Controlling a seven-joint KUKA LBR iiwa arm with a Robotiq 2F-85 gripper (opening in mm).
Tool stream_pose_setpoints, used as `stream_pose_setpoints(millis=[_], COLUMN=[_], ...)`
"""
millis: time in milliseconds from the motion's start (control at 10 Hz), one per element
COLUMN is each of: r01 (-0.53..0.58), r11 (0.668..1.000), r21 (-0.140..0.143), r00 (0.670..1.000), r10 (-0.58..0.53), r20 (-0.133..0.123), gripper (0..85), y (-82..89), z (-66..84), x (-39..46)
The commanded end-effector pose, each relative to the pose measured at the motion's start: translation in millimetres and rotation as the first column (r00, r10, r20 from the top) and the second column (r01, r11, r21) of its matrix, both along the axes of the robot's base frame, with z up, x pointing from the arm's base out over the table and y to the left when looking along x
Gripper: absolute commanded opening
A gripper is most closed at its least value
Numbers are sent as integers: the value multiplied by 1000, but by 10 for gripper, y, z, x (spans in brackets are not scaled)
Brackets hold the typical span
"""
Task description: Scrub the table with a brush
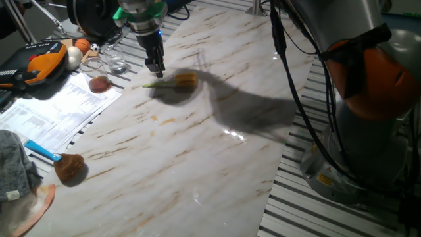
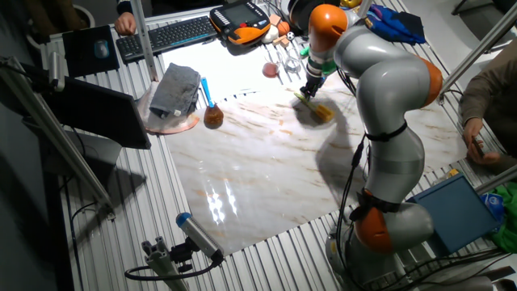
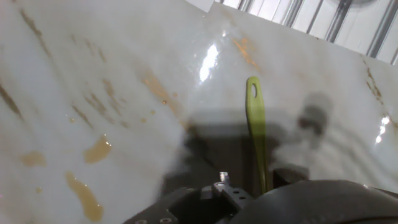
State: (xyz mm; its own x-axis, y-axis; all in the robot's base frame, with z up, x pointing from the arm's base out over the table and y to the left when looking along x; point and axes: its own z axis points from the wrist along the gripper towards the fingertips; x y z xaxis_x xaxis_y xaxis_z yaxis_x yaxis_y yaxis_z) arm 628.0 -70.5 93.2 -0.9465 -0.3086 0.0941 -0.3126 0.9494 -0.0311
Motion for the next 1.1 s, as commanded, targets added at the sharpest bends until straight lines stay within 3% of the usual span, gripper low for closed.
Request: stream_pose_setpoints(millis=[0,100,400,700,1000], r01=[-4,-21,-49,-69,-79], r11=[1000,1000,998,997,996], r21=[9,19,47,43,40], r00=[1000,1000,998,997,995], r10=[4,21,47,67,77], r20=[-1,6,40,42,60], gripper=[510,510,510,510,510], y=[2,-6,-128,-154,-138], z=[0,-15,-258,-411,-526], x=[0,9,180,226,223])
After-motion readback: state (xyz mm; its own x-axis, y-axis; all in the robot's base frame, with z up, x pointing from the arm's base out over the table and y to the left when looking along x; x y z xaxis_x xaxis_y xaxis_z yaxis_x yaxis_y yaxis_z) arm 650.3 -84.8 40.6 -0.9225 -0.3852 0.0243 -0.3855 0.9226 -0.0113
